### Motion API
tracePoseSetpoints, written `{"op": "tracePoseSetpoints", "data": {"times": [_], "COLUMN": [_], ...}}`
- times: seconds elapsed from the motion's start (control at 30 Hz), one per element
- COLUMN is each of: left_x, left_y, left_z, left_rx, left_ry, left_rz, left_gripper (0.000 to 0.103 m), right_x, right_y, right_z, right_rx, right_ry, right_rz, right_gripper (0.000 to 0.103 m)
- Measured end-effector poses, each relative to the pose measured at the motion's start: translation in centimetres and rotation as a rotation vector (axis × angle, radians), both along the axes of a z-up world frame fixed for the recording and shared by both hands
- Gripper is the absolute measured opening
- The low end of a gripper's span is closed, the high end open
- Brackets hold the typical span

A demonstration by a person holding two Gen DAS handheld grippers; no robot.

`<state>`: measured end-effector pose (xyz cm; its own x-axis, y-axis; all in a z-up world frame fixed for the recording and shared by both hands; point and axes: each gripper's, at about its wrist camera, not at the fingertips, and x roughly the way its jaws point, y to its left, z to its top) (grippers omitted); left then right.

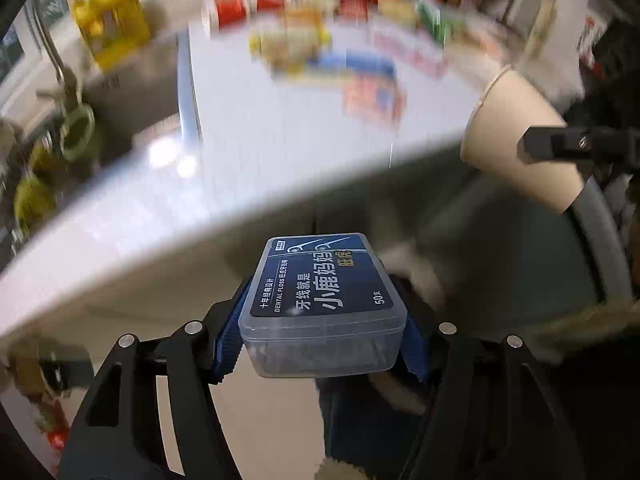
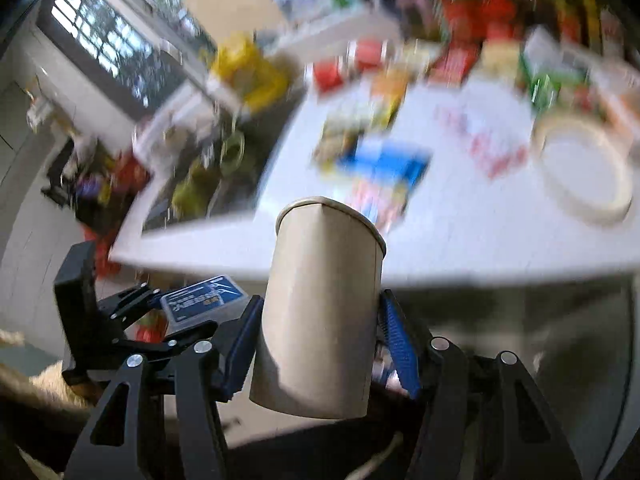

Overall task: Collect trash
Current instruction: 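Carry the cup and floss box down into the black trash bag and open both grippers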

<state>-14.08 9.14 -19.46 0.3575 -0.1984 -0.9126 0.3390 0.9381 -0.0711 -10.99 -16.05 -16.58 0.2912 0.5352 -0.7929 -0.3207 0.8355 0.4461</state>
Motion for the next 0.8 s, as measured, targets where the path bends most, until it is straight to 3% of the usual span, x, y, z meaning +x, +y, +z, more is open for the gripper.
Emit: {"op": "tracePoseSetpoints", "data": {"times": [0.13, 0.3, 0.4, 0.43, 0.47, 0.6, 0.67, 0.73, 0.8], "left_x": [-0.7, 0.3, 1.1, 1.4, 1.6, 1.4, 1.2, 1.0, 1.1], "left_y": [0.4, 0.1, -0.4, -0.5, -0.6, -1.0, -1.1, -1.7, -2.1], "left_z": [-7.0, -13.9, -17.4, -17.9, -18.3, -15.6, -12.2, -8.5, -4.9], "left_rx": [-0.008, 0.031, 0.046, 0.059, 0.072, 0.083, 0.079, 0.071, 0.049], "left_ry": [0.117, 0.188, 0.247, 0.255, 0.266, 0.183, 0.109, 0.034, -0.042], "left_rz": [-0.026, -0.032, -0.045, -0.042, -0.043, -0.065, -0.079, -0.102, -0.121], "left_gripper": [0.063, 0.063, 0.063, 0.065, 0.070, 0.077, 0.082, 0.083, 0.089], "right_x": [-1.5, -2.4, -2.4, -2.5, -2.4, -2.7, -2.2, -1.9, -1.1], "right_y": [1.1, 1.7, 2.2, 2.3, 2.3, 2.0, 1.4, 1.1, 0.5], "right_z": [-6.8, -15.2, -18.3, -19.0, -19.1, -16.9, -14.6, -10.8, -6.0], "right_rx": [-0.067, -0.161, -0.227, -0.256, -0.263, -0.285, -0.280, -0.257, -0.226], "right_ry": [0.138, 0.282, 0.315, 0.324, 0.324, 0.269, 0.225, 0.149, 0.044], "right_rz": [0.013, 0.031, 0.047, 0.046, 0.048, 0.035, 0.033, 0.015, -0.020], "right_gripper": [0.058, 0.058, 0.073, 0.083, 0.085, 0.085, 0.085, 0.086, 0.093]}}
